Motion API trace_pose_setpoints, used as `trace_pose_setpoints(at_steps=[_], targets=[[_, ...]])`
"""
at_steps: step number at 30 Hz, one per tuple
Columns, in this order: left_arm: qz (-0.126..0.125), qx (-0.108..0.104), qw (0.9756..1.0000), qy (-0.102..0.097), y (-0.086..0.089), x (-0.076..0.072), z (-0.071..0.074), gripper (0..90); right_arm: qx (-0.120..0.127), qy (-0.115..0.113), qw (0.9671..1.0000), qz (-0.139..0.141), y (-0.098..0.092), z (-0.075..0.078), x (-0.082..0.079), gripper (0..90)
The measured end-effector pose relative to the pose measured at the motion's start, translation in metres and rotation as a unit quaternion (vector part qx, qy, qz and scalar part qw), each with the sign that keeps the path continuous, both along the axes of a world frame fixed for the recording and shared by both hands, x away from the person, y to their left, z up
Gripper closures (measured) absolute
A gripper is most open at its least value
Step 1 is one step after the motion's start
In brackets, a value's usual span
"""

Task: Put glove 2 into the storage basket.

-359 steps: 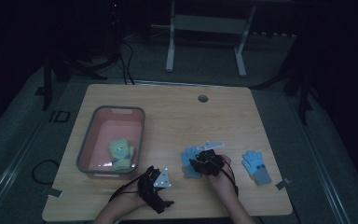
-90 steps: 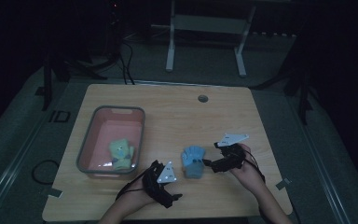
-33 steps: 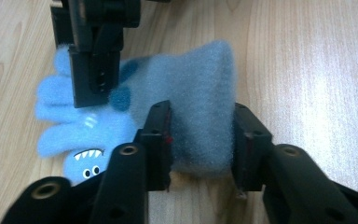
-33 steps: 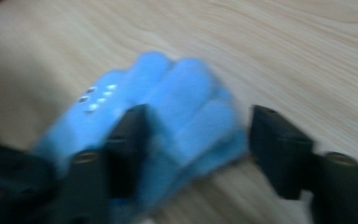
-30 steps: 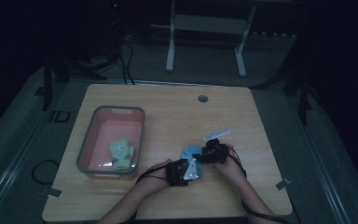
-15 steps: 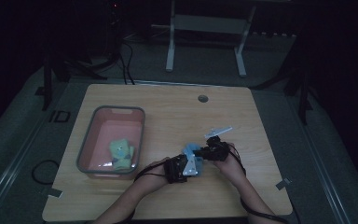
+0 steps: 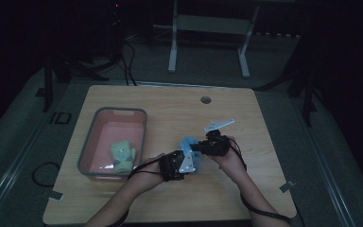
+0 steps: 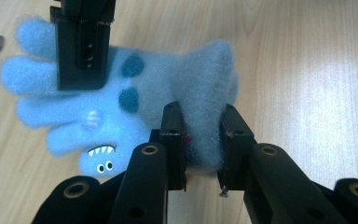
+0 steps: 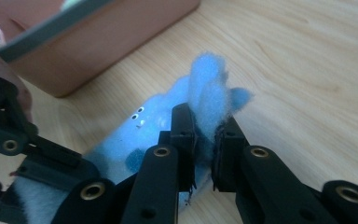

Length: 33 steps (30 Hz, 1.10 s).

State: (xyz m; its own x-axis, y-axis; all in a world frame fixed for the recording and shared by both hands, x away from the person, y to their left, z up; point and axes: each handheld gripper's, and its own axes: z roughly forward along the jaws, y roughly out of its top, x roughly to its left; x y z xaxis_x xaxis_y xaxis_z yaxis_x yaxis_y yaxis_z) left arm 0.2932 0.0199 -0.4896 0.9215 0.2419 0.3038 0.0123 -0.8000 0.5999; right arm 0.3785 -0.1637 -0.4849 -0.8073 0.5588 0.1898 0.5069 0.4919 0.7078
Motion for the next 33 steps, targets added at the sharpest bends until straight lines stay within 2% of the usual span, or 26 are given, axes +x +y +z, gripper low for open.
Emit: trace_pose_setpoints(at_steps=[8,17,33], targets=[[0.008,-0.001,0.9999,-0.007,0.013,-0.002,0.016,75.7,0.001,-0.012,0.9999,0.009,0.013,0.019,0.0,81.7],[0.018,0.008,0.9997,-0.017,0.031,-0.004,0.033,75.8,0.0,-0.028,0.9993,0.023,0.032,0.037,0.0,81.7],[0.048,0.017,0.9984,-0.024,0.068,-0.01,0.05,75.7,-0.002,-0.04,0.9976,0.057,0.08,0.057,0.005,81.7]])
